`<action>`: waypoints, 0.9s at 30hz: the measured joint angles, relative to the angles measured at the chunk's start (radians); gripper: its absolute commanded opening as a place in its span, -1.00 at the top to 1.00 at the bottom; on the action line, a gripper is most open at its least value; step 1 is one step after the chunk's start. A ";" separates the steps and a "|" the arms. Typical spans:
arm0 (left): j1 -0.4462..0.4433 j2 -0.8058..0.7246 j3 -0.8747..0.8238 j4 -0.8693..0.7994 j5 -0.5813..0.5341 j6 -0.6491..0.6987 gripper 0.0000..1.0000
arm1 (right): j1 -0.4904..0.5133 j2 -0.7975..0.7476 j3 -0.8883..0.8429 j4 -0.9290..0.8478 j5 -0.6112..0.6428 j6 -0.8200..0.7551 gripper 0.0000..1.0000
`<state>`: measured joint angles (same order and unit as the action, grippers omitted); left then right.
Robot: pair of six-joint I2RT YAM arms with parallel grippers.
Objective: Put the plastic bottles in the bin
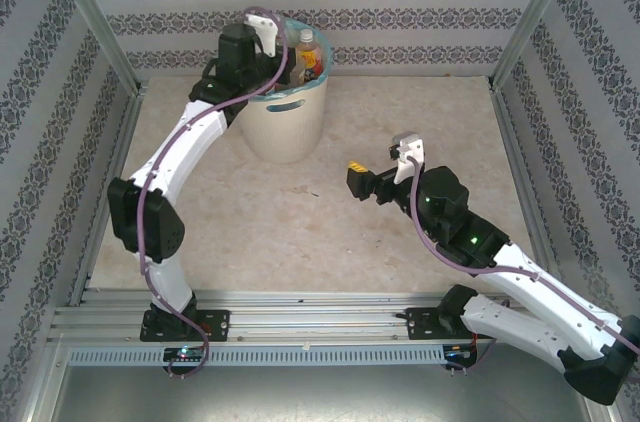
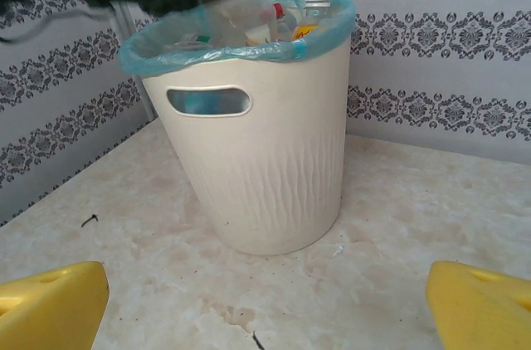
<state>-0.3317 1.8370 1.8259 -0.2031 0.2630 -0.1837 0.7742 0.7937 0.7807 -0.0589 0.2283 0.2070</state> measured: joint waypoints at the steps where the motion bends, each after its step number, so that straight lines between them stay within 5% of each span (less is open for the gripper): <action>1: 0.000 0.013 -0.003 -0.009 -0.004 0.003 1.00 | 0.000 -0.007 0.000 -0.001 0.001 0.000 -0.96; 9: -0.001 0.017 -0.013 -0.050 -0.035 0.061 0.97 | -0.005 -0.035 -0.005 -0.002 0.019 0.000 -0.96; 17: -0.001 -0.038 0.016 -0.078 -0.037 0.040 0.19 | -0.060 0.076 0.100 -0.058 0.014 -0.037 -0.96; 20: -0.001 -0.204 -0.108 0.009 -0.090 0.040 -0.01 | -0.125 0.175 0.244 -0.105 -0.020 -0.060 -0.96; 23: -0.001 -0.468 -0.336 0.134 -0.203 0.047 -0.50 | -0.231 0.247 0.344 -0.112 -0.080 -0.071 -0.96; 27: 0.001 -0.777 -0.706 0.334 -0.444 0.072 -0.61 | -0.433 0.309 0.348 -0.094 -0.158 -0.075 -0.97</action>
<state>-0.3305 1.0603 1.1202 0.1310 -0.1810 -0.1120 0.3412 1.1030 1.1286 -0.1528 0.0704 0.1318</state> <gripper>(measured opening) 0.789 0.982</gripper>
